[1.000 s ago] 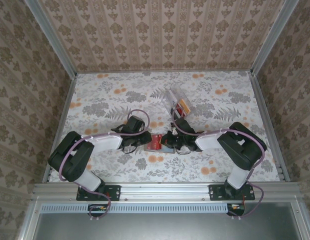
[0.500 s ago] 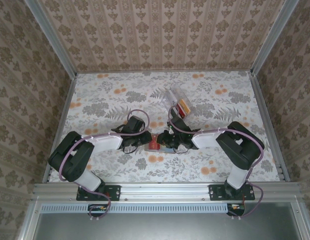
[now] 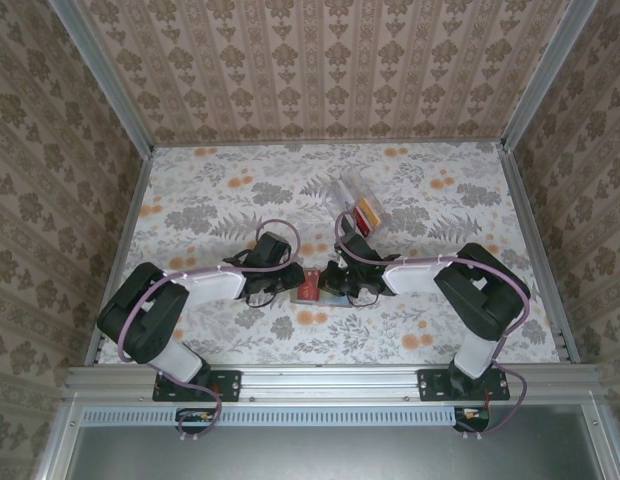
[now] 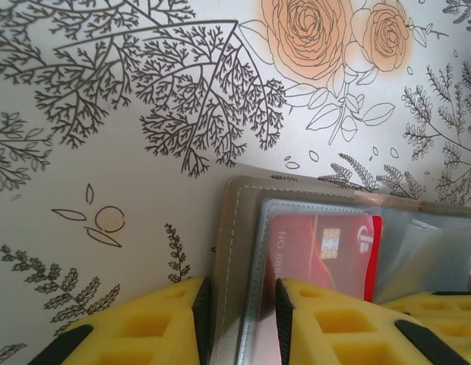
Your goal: Put the credit cards into the card holder
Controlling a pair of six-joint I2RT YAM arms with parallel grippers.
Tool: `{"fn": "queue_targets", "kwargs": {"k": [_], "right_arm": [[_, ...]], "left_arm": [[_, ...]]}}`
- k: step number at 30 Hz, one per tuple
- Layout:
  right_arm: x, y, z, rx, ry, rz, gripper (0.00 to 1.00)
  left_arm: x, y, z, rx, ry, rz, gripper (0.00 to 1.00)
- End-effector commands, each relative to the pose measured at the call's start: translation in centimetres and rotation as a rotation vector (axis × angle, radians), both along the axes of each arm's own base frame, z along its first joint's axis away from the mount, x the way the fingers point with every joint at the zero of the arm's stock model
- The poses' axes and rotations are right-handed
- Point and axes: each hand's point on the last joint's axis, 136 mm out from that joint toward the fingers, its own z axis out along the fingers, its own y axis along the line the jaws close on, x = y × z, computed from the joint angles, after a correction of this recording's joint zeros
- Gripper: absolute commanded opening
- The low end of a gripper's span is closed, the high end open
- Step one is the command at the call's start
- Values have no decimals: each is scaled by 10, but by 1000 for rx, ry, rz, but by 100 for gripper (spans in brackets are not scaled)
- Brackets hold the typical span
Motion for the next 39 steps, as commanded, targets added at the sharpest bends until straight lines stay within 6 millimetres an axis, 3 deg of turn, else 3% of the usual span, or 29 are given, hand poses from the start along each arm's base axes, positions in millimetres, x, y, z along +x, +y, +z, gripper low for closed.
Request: {"fn": "queue_targets", "kwargs": {"k": [1,6,10,13,17,21,28,31,34,37,39], "right_arm": [[1,21,9,53,-9,66,10],[3,33,15,112,-2,78,14],[4,30,18,87,-14,81,17],[3,16,20,12,-32,70,22],[1,-17,19,-146,-64,33,26],[-7,-41,5,-266,-40,20,24],[-16,-60,-21,-378,16,17,23],[-9,-52,0,-340,-46,44,25],[4,-50,38,-344,-150,79,33],[20,-68,73,-464,-240,104,37],[35,-90,92,-582,-284,101,37]], "left_arm": [[-6,-10,0,-35,25,-17,31],[-6,-10,-1,-32,28,-14,32],[-6,-7,-3,-21,31,-2,32],[-7,-1,-9,10,44,11,31],[-10,8,-16,59,59,27,29],[-12,10,-21,74,66,26,29],[-10,8,-18,64,58,18,29],[-8,4,-10,44,37,7,30],[-4,-4,6,-4,-3,-19,34],[1,-11,26,-47,-52,-34,40],[5,-13,38,-58,-81,-37,44]]}}
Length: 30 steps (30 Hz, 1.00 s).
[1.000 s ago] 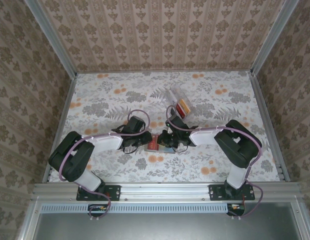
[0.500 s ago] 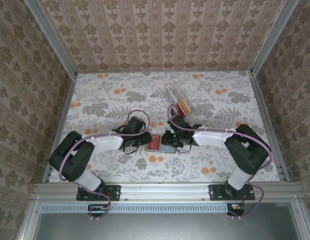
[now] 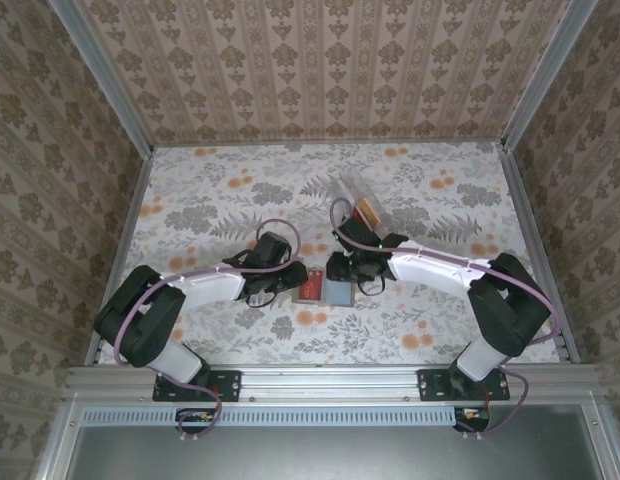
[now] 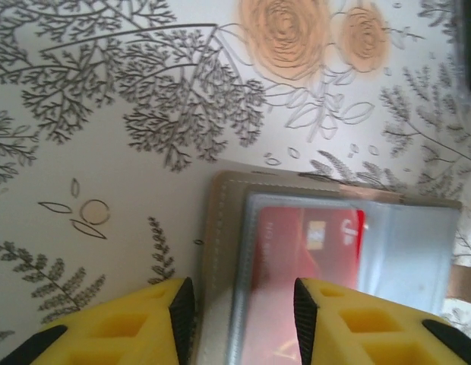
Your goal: Put the credit cards into the card holder
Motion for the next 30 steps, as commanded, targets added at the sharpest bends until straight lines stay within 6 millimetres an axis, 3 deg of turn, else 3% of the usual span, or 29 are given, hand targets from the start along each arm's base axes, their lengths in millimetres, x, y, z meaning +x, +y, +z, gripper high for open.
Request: {"fn": "queue_targets", "kwargs": {"k": [1,7,14,20,30], "right_arm": [[23,-48,44,-240,-124,15,38],[68,-105,92,-433,-221,-31,45],[106,-132,90,-622,-174,20,52],[122,-111,68,-594,-98,118,50],[139,-118,42,-705,-51,113,47]], "left_arm": [[6,-10,31,-43,-69,-35,47],[13,-8,53,-60,-124,-32,57],[29,-24,79,-123,-184,-70,72],[45,-44,87,-168,-182,-90,74],[53,-53,81,-192,-153,-79,75]]}}
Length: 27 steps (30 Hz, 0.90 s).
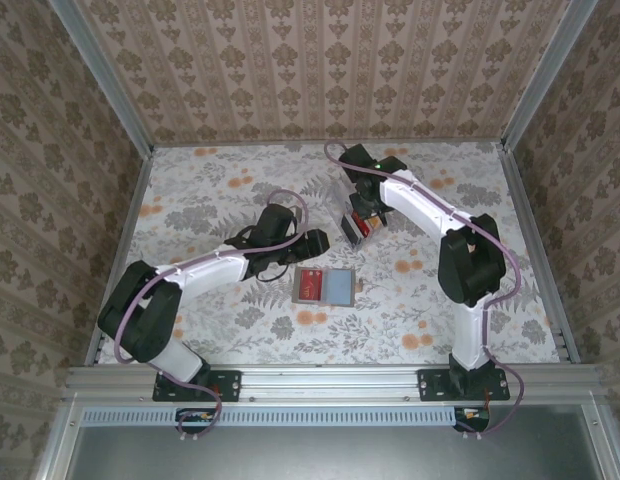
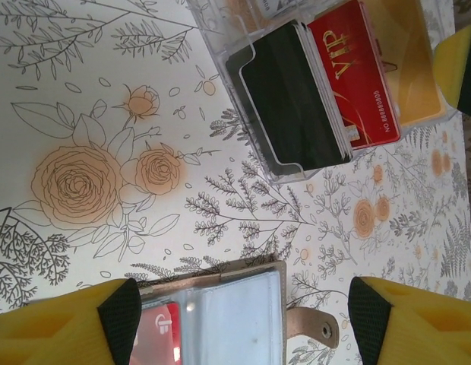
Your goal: Put the credit cards into the card holder
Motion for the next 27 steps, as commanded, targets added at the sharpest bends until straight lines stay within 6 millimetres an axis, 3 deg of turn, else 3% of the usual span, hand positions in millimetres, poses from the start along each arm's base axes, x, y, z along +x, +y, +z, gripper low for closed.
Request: {"fn": "queue_targets", "kwargs": {"k": [1,10,20,27], "right_arm": [[0,-13,-2,-94,19,1,47],[3,-16,-19,-140,52,-4,49],[8,-22,8,-161,-34,-13,45],[8,-23,10,-171,-38,-6,39]], "left_arm": [[7,-4,9,-35,-8,3,75],[6,-2,9,-39,-3,8,75],[4,1,7,-37,3,12,75],[4,1,5,-34,6,11,75]]}}
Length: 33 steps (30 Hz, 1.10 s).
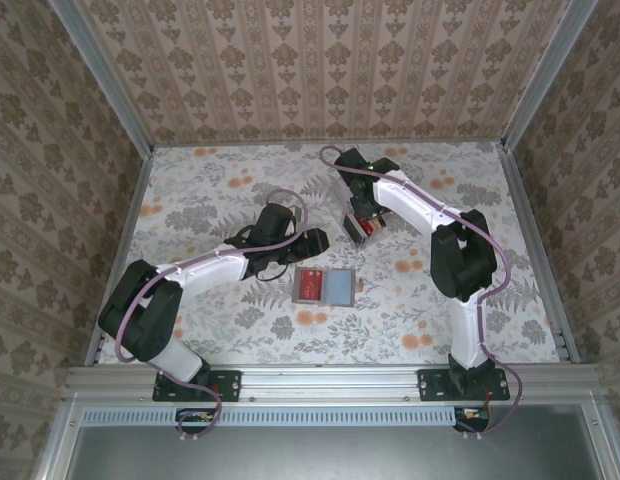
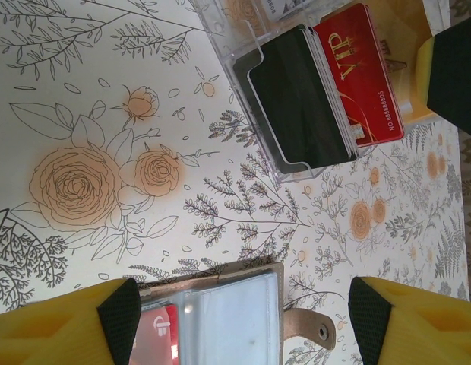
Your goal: Put the credit cards into the card holder
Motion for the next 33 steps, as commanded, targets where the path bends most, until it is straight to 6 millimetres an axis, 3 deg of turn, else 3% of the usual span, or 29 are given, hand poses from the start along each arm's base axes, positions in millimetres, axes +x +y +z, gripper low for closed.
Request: {"fn": "queue_targets", "kwargs": {"k": [1,19,33], "right_arm": [[1,-8,20,-39,-39,3,38],[1,-9,27,-45,-55,13,18],[-13,4,42,84,-50,19,7]], "left_arm": [[2,0,5,-21,-1,7,75],[1,2,0,-14,6,10,75],[0,5,1,-13,8,14,75]]}}
